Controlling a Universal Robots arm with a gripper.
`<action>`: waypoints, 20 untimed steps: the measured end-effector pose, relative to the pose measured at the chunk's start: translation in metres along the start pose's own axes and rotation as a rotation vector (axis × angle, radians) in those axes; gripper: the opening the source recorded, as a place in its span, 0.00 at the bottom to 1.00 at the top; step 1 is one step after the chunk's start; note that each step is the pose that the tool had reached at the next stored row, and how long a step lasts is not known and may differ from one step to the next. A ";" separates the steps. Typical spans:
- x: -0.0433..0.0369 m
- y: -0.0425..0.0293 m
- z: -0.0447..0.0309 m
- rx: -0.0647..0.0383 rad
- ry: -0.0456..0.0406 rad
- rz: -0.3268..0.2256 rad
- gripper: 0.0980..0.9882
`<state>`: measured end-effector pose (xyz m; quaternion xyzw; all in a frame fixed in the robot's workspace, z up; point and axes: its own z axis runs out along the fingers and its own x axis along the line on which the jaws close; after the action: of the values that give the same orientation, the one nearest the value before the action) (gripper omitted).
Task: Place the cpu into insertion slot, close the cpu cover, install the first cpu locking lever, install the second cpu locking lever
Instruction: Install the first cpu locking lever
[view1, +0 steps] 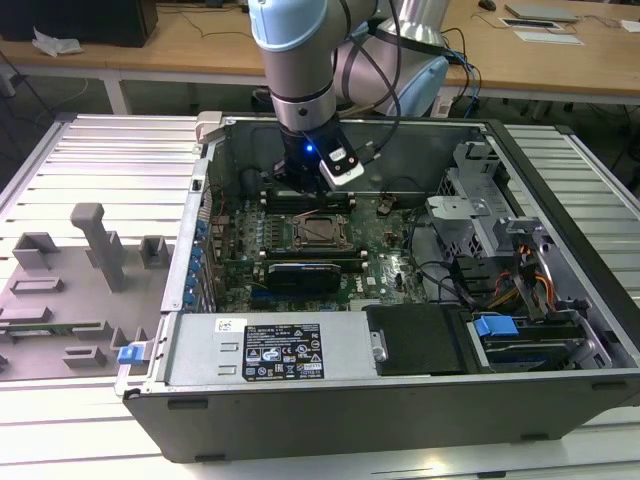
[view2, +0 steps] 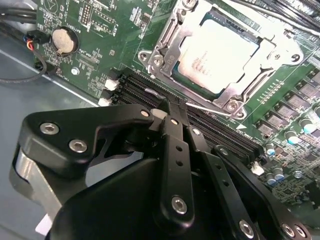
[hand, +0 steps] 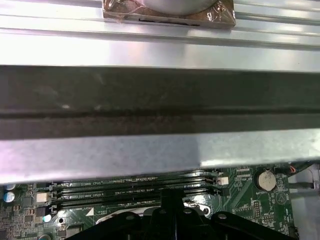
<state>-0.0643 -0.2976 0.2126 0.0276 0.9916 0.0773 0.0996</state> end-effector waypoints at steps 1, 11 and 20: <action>-0.0001 0.0001 0.0003 0.003 -0.0007 0.003 0.01; -0.0028 0.0058 0.0041 0.044 -0.0091 0.040 0.01; -0.0024 0.0115 0.0056 0.058 -0.0155 0.080 0.01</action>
<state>-0.0604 -0.2856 0.2095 0.0709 0.9907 0.0524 0.1033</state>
